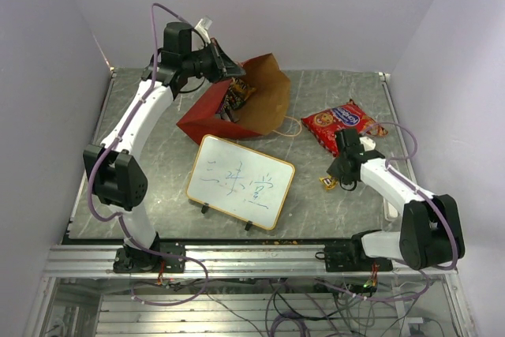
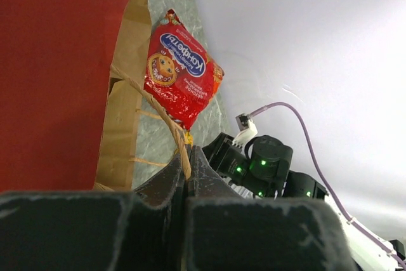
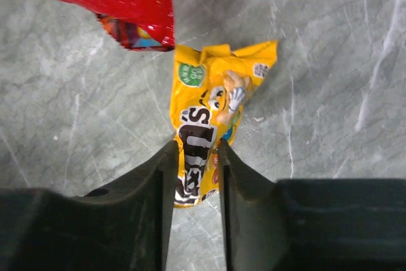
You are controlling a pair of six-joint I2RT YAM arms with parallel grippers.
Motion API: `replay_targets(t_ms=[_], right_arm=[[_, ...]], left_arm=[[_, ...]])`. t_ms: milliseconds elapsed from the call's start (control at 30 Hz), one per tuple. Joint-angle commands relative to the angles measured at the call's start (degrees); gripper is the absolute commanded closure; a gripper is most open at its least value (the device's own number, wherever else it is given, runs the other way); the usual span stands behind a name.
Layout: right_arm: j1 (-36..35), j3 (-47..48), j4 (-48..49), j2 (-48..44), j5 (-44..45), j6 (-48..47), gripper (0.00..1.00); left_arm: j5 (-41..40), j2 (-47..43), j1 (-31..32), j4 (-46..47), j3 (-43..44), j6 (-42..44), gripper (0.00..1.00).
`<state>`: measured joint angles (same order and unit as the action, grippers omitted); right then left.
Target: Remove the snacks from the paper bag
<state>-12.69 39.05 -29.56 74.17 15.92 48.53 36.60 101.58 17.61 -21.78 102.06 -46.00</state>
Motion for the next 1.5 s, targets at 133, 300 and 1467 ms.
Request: replay_targets(t_ms=[133,300,1467], right_arm=[[0.4,8.4,2.0,-7.5,-1.5,-7.1,0.49],[0.4,8.1,22.6,-8.0,-11.4,-20.7,0.36],[-4.6,73.5,41.3,55.4,-51.4,-56.2,0.75]], left_arm=[[0.5,0.3,-0.5,-0.8,2.7,1.3,0.93],[0.9,1.5,-0.5,-1.9,5.2,3.1,0.93],[-2.1,2.7,-0.5,-6.5,7.7,2.9,0.93]])
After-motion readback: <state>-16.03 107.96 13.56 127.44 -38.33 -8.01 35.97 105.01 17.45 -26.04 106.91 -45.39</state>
